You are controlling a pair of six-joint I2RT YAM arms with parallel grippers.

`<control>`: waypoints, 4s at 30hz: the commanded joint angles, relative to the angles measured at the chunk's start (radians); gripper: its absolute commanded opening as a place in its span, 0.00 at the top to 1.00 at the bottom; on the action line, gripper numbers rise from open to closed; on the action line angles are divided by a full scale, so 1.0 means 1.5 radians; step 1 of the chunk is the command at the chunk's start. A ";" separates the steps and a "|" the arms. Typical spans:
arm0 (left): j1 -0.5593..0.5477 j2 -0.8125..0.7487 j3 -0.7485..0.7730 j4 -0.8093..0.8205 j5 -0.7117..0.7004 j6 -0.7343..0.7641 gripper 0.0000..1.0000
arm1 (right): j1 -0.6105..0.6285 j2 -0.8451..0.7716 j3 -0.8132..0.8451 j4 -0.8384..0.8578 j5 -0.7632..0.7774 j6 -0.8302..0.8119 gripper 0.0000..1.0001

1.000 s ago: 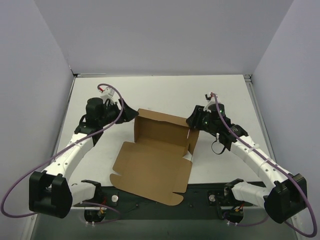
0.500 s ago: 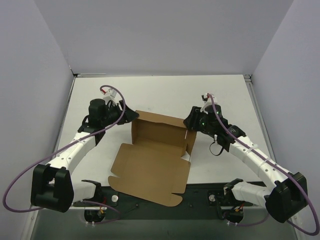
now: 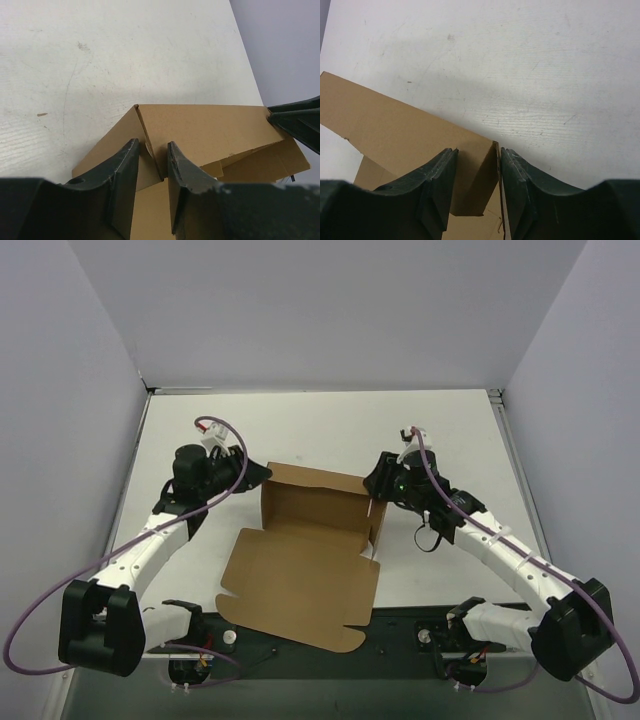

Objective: Fold the paper box

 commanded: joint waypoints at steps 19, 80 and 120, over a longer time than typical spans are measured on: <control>-0.002 0.041 0.020 0.168 0.049 0.033 0.78 | 0.011 0.114 0.074 0.231 0.029 -0.020 0.59; -0.027 0.114 0.088 -0.042 -0.059 0.143 0.81 | -0.109 0.035 -0.205 0.443 -0.221 -0.296 0.29; -0.018 0.169 0.123 -0.058 -0.001 0.187 0.82 | -0.144 0.339 -0.030 0.657 -0.387 -0.314 0.82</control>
